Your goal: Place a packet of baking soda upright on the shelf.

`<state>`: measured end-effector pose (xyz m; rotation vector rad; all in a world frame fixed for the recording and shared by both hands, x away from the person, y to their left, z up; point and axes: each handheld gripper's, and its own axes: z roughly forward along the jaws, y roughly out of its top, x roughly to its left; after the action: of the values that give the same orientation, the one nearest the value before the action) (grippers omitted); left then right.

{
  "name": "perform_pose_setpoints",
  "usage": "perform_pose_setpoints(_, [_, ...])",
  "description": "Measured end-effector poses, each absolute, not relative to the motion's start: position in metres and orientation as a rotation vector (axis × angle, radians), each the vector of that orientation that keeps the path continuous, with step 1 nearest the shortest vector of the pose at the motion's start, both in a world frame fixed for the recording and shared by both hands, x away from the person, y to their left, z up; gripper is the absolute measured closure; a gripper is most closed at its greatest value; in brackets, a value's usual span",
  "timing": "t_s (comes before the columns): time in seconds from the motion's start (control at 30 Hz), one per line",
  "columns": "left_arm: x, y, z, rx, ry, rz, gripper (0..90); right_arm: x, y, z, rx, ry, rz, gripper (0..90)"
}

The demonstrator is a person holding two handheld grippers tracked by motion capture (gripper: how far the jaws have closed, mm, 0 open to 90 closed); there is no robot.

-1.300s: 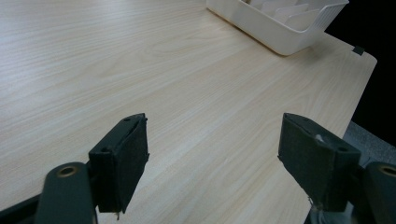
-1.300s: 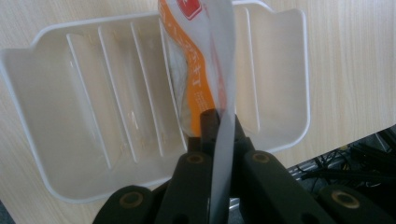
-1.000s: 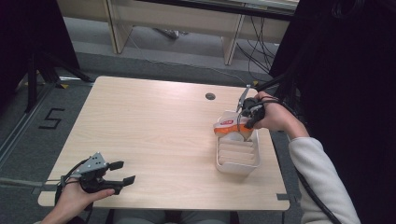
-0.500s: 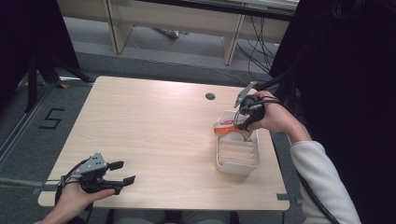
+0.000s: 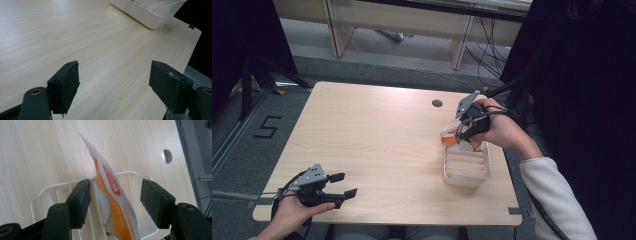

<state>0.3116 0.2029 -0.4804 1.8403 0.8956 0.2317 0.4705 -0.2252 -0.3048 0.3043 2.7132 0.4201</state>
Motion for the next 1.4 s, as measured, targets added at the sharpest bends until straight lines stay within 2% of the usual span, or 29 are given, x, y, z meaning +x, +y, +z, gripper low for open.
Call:
perform_pose_setpoints(0.5, [0.312, 0.203, -0.480, 1.839, 0.874, 0.232, 23.4, 0.445, -0.180, -0.311, 0.133, 2.738, 0.389, 43.4])
perform_pose_setpoints(0.87, [0.311, 0.204, -0.481, 1.850, 0.877, 0.235, 23.4, 0.423, -0.150, -0.349, -0.010, 2.833, 0.423, 46.6])
perform_pose_setpoints(1.07, [0.311, 0.203, -0.481, 1.846, 0.890, 0.224, 23.4, 0.408, -0.147, -0.365, 0.065, 2.867, 0.425, 46.4])
perform_pose_setpoints(1.23, [0.311, 0.201, -0.482, 1.850, 0.879, 0.226, 23.4, 0.399, -0.148, -0.382, 0.030, 2.907, 0.431, 52.4])
perform_pose_setpoints(1.4, [0.310, 0.200, -0.483, 1.865, 0.871, 0.224, 23.3, 0.386, -0.151, -0.401, 0.148, 2.923, 0.460, 53.6])
